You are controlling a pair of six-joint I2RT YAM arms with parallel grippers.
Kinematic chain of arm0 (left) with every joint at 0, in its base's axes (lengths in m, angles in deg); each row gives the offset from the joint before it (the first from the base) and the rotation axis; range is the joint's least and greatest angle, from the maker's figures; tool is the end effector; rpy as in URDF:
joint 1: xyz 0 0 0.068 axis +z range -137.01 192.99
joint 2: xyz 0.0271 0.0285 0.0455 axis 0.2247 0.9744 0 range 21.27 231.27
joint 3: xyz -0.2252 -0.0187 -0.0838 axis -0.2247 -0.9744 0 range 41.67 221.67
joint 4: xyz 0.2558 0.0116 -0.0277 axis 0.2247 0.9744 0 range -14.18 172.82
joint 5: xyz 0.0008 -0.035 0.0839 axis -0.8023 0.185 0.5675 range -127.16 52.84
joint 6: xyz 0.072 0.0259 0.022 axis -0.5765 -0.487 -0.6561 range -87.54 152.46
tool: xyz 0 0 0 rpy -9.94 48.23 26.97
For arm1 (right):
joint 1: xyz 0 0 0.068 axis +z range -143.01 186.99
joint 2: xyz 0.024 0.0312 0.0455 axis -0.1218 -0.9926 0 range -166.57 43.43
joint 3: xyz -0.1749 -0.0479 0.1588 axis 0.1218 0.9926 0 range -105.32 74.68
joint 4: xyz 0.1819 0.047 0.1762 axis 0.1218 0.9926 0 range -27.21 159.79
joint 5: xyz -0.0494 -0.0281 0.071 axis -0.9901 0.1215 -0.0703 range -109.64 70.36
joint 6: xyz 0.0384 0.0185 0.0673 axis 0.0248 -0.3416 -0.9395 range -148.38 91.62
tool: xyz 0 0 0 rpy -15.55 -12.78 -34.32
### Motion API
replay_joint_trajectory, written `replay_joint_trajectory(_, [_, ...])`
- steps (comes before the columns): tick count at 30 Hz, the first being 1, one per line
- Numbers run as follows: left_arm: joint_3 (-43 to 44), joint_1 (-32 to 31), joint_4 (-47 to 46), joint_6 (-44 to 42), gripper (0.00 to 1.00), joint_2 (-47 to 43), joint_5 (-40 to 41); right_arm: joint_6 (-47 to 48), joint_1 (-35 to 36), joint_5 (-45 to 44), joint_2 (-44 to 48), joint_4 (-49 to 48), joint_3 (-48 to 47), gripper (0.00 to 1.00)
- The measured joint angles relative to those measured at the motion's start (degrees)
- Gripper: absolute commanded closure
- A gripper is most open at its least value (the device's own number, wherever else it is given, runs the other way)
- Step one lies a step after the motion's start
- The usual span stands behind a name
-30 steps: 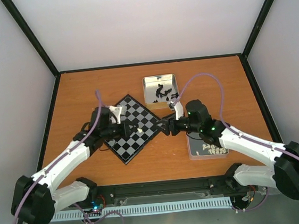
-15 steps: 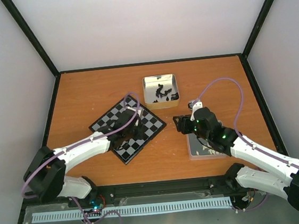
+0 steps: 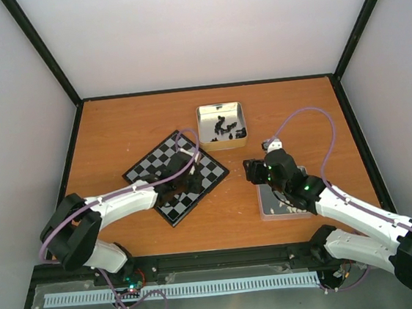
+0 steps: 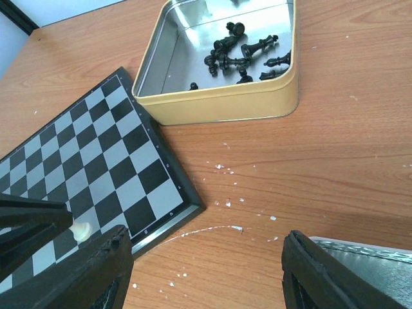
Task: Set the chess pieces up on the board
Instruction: Place the chess piece on the chessboard.
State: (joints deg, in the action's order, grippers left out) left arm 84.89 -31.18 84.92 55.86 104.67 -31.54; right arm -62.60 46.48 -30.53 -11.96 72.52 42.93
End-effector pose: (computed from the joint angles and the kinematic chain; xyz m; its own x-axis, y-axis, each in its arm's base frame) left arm 0.2262 -0.2105 0.1256 -0.7561 0.1835 -0.6282 0.3784 0.9058 -0.1908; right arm 0.2024 0.1499 0.1842 -0.6337 0.1934 -0.7490 -0.1767 0.9064 0.3836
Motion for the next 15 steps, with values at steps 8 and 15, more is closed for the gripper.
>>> replay_joint_trajectory(8, [-1.9, 0.0, -1.1, 0.0, 0.99, 0.7, -0.2, -0.2, 0.0, -1.2, 0.0, 0.0, 0.0, 0.36])
replay_joint_trajectory(15, [-2.8, 0.0, -2.7, 0.1, 0.81, 0.7, -1.4, -0.2, 0.0, -1.9, -0.5, 0.0, 0.0, 0.36])
